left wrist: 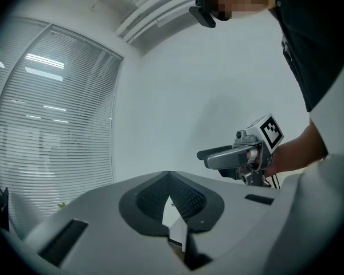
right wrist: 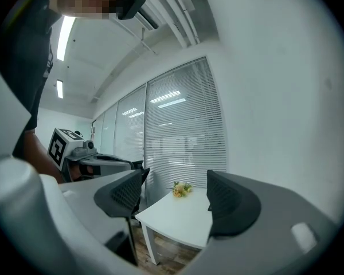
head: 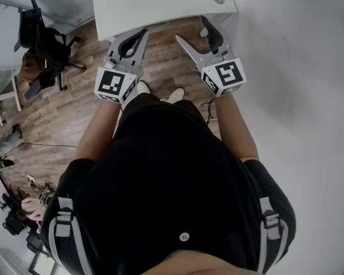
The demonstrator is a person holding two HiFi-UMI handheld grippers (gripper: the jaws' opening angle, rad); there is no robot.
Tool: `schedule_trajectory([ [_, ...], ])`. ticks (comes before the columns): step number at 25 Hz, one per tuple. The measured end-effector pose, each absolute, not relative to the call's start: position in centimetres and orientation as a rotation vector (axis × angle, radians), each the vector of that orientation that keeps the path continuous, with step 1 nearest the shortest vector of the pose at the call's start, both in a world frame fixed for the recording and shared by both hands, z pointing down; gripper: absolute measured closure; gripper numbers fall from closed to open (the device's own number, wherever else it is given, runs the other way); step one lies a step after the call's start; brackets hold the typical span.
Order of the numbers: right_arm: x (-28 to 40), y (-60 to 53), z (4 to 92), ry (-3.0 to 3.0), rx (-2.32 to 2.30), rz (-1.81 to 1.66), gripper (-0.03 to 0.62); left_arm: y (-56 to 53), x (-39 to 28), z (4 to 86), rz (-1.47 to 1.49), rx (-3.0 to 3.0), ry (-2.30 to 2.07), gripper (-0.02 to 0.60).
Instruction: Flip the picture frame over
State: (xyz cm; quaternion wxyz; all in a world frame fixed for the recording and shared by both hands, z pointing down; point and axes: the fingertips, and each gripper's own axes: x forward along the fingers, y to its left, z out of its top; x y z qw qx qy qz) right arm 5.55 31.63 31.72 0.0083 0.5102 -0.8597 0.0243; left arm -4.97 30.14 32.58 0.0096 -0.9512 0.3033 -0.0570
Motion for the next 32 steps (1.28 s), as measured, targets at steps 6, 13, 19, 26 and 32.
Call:
schedule_trajectory([
  [6, 7.2, 31.4, 31.8, -2.706, 1.569, 0.069, 0.24, 29.9, -3.4, 32.5, -0.179, -2.957, 0.976, 0.577],
  [13, 8.3, 29.3, 32.3, -2.706, 1.548, 0.078, 0.24, 28.1, -2.2, 33.0, -0.187, -2.958, 0.967, 0.577],
  [19, 9.0, 25.3, 32.9, -2.68, 1.558, 0.08, 0.24, 24.1, -1.5, 33.8, -0.181, -2.97, 0.946, 0.577],
  [26, 8.5, 18.5, 33.4, -2.656, 1.572, 0.122, 0.24, 17.2, -1.9, 34.0, -0.199, -2.988, 0.923, 0.577],
  [32, 6.6, 13.4, 34.5, -2.621, 1.554, 0.168, 0.241, 11.8, -2.9, 33.6, -0.205, -2.99, 0.893, 0.577],
])
